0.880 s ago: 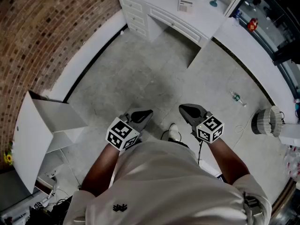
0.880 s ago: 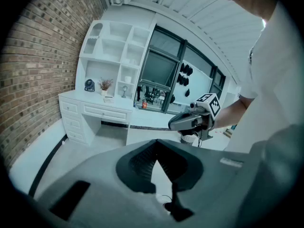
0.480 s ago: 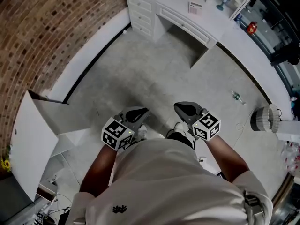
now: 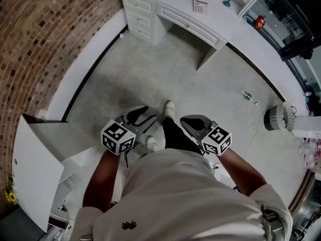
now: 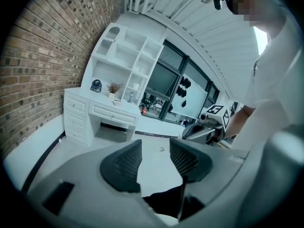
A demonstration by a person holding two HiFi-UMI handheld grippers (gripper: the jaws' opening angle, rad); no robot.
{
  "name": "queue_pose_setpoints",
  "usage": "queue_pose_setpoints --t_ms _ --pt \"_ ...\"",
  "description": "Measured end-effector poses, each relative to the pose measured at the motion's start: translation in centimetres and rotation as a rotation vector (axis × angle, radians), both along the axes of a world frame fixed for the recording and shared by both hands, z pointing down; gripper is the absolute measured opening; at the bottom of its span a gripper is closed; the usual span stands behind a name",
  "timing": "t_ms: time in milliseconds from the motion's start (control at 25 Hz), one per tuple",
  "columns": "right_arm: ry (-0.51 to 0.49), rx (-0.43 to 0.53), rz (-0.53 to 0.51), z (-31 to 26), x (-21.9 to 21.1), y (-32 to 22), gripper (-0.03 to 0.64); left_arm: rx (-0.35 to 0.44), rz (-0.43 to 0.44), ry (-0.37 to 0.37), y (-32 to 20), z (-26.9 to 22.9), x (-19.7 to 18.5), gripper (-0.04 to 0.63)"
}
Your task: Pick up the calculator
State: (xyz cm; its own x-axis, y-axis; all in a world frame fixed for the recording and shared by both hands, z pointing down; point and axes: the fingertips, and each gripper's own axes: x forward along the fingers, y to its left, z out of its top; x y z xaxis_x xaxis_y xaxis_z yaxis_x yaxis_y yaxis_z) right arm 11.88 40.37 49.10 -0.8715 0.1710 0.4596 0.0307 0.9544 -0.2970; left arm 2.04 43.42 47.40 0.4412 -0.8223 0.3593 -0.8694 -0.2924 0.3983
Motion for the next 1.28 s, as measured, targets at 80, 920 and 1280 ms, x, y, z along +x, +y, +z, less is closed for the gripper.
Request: queue_pose_setpoints --t_ms 80,920,1280 --pt "-0.003 -0.012 0.007 0.6 -0.9 -2.1 0.012 0.009 0.01 0.007 -2.9 -0.1 -0.9 0.184" --pt "-0.063 -0.028 0.233 0.5 -4.9 -34.6 0.012 -0.021 0.149 -0.053 -37.8 -2.4 -7.9 0.187" --pt "-0.043 -0.042 0.455 1.8 -4.2 -43.3 0.012 -0.013 0.257 -0.053 -49.5 -0.9 -11.5 0.184"
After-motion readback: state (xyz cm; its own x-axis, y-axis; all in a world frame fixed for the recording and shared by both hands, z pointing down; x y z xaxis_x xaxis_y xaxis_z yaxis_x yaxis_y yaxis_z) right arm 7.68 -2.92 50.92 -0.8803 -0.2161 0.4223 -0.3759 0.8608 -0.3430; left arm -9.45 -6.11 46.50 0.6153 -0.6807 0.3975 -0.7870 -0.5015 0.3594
